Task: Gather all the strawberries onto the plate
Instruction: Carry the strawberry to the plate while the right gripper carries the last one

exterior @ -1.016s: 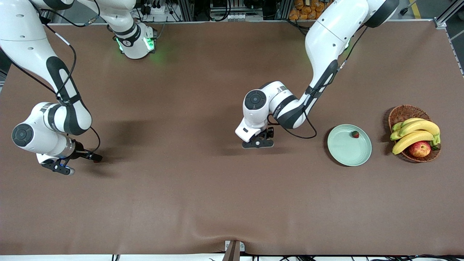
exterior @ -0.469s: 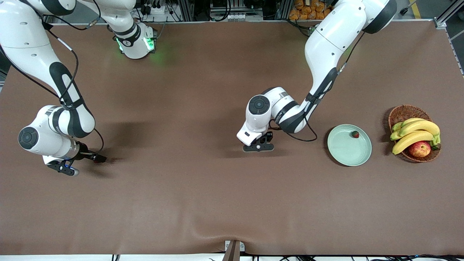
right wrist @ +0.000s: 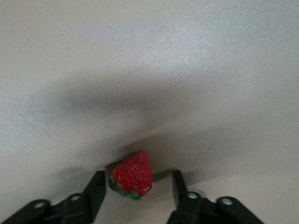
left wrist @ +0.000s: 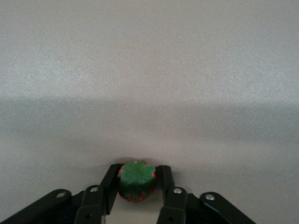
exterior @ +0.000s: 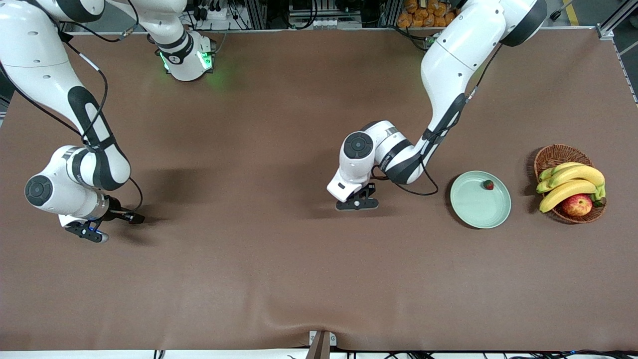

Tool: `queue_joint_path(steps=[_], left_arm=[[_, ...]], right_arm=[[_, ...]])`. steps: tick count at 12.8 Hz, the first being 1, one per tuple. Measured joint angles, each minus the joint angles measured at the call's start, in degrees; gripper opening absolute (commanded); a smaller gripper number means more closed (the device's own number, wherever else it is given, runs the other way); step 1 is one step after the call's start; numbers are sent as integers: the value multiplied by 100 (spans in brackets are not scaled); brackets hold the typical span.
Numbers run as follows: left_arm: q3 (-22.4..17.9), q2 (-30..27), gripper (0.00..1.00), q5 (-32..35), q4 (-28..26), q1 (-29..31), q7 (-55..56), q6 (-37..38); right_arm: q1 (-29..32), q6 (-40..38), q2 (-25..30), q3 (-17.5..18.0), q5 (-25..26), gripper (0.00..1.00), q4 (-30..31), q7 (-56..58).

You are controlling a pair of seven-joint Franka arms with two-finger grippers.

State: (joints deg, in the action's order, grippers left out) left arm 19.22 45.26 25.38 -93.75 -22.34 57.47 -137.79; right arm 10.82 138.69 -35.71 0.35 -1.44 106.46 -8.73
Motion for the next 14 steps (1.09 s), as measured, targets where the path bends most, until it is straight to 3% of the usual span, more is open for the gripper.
queue_joint_path(steps=[2, 4, 6, 8, 11, 13, 14], left_arm=[[-12, -44, 0, 0, 0, 96, 0, 151], [120, -308, 0, 0, 10, 439, -39, 671], [569, -778, 0, -73, -17, 1064, -311, 1427], [1241, -1266, 0, -106, -363, 2117, -916, 1855], [2304, -1616, 0, -136, -1316, 4358, -2180, 1915], [2642, -1608, 0, -138, -1758, 5383, -2673, 1860], [2669, -1604, 0, -111, -1912, 5563, -2721, 1804]], right_arm=[[0, 0, -11, 3, -1, 9, -43, 0], [0, 0, -18, 9, -1, 6, -103, 15], [-1, -8, -18, 27, -1, 5, -188, 131], [-11, -47, -9, 86, -1, 5, -284, 294], [-69, -229, 139, 334, -1, 5, -388, 724], [-91, -253, 243, 616, -1, 5, -408, 1114], [-102, -248, 253, 812, -1, 5, -444, 1245]])
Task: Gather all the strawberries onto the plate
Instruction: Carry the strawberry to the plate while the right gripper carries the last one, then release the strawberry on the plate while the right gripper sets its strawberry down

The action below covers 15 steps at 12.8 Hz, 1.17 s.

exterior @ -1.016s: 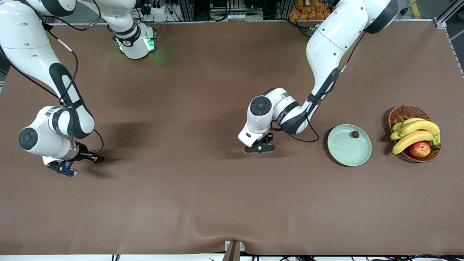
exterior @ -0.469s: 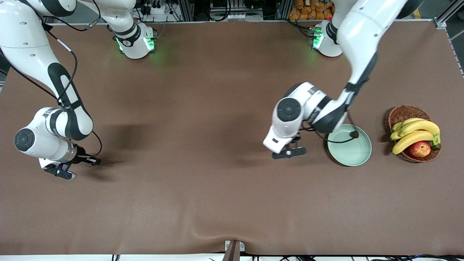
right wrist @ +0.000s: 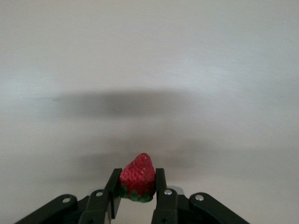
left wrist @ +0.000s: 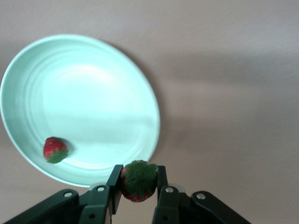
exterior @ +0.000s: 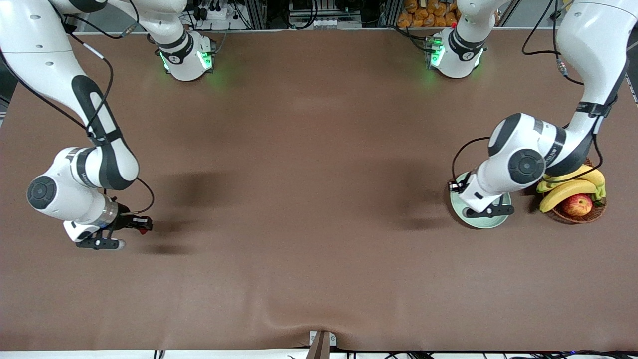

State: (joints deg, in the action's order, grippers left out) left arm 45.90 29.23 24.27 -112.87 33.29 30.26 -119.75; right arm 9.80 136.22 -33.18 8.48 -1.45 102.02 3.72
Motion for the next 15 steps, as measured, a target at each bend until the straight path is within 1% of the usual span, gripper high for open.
queue_joint_path(steps=[1, 2, 3, 4, 5, 7, 8, 11, 13, 15], left_arm=[[6, 8, 2, 86, -117, 105, 2, -85], [6, 20, 24, 270, -226, 213, 8, -216], [5, 51, 42, 574, -335, 330, 9, -383], [7, 108, 92, 871, -413, 449, 13, -533], [6, 187, 100, 1049, -456, 564, 13, -647], [11, 277, 100, 1151, -455, 711, 12, -754], [28, 263, 100, 1163, -438, 737, 12, -769], [175, 85, 100, 1164, -266, 743, 20, -751], [429, -75, 100, 1070, -18, 746, 93, -406], [657, -171, 100, 555, 403, 704, 122, 155]], right_arm=[[-34, 11, -2, 199, 0, 6, -49, 48], [-149, 22, -2, 350, 0, 6, -125, 57], [-372, 26, -4, 422, 0, 6, -237, 57], [-652, 40, -15, 442, 0, 7, -363, 55], [-950, 103, -43, 448, -1, 7, -490, 50], [-1466, 394, -119, 457, -1, 8, -621, 45], [-1729, 551, -167, 464, -1, 9, -648, 49], [-2504, 1282, -355, 453, -1, 10, -660, 34], [-2884, 1685, -495, 453, -1, 10, -665, -28], [-3355, 2057, -688, 447, -1, 12, -681, -380]])
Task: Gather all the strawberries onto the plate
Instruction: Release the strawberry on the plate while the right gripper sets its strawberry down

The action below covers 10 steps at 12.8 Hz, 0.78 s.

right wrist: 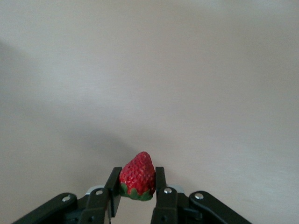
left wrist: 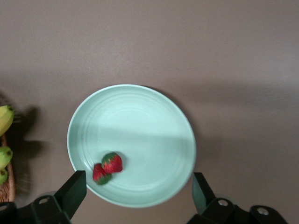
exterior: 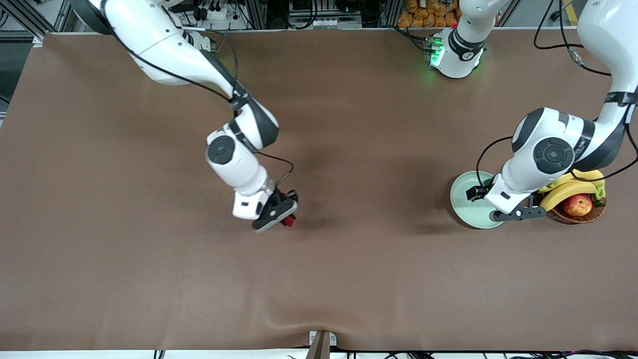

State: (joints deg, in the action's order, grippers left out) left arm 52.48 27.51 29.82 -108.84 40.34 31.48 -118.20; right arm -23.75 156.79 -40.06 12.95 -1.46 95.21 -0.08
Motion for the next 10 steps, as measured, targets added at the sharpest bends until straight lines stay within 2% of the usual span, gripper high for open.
queue_joint_path(steps=[3, 7, 8, 9, 10], left_arm=[[40, -21, 100, -511, 299, -157, 0, 322], [37, 104, 100, -830, 314, -532, 432, 376], [35, 183, 100, -844, 311, -657, 700, 378], [34, 270, 100, -846, 311, -797, 970, 378], [34, 355, 100, -846, 311, -944, 1237, 378]], right_arm=[[-652, 322, -244, -75, 1, 16, -22, -414], [-1814, 337, -485, -875, 1, 35, -100, -1189], [-1927, 341, -565, -957, 1, 52, -108, -1282], [-1962, 350, -628, -1013, 1, 90, -111, -1306], [-1959, 382, -656, -1065, 1, 100, -126, -1314]])
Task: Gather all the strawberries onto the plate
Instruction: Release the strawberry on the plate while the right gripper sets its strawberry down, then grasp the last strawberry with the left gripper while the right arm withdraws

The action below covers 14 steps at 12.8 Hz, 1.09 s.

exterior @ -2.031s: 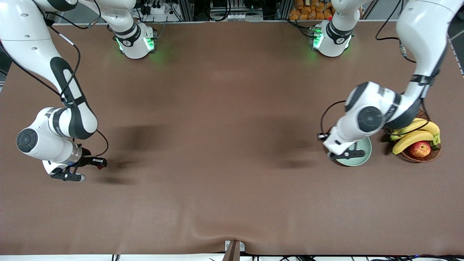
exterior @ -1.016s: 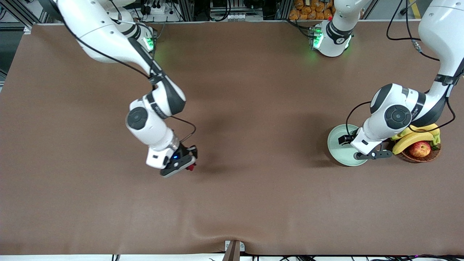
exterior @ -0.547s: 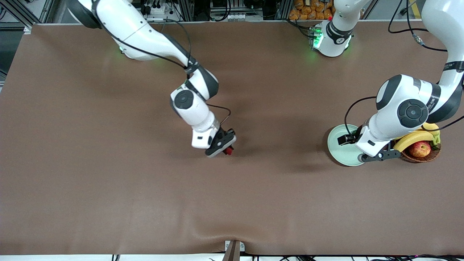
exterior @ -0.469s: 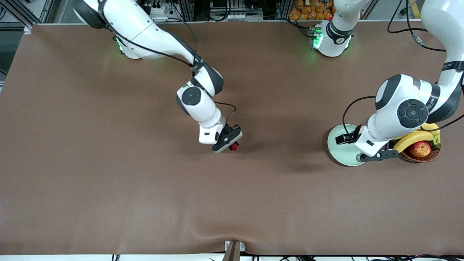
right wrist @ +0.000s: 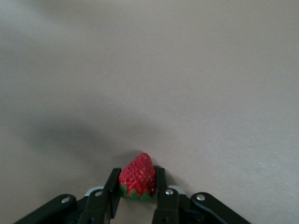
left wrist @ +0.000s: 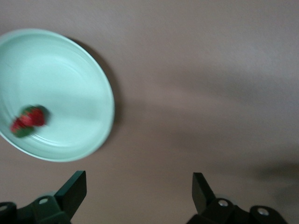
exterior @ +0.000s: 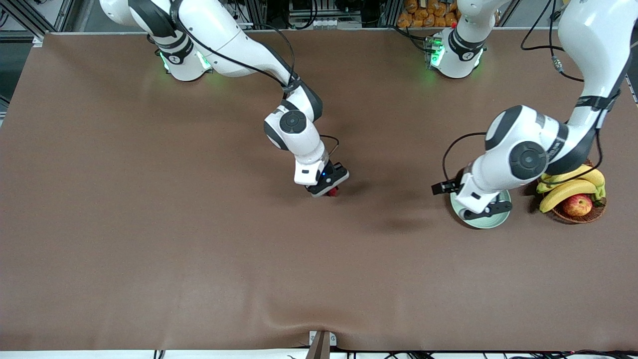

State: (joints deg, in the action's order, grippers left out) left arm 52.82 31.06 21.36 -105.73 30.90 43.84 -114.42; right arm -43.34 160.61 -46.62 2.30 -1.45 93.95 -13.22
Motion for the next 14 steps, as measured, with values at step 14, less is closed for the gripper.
queue_joint_path(steps=[14], left_arm=[[-9, 463, 100, -11, 301, -1567, 2379, -525]], right_arm=[[1869, -3069, 1819, -395, -6, 100, 23, -12]])
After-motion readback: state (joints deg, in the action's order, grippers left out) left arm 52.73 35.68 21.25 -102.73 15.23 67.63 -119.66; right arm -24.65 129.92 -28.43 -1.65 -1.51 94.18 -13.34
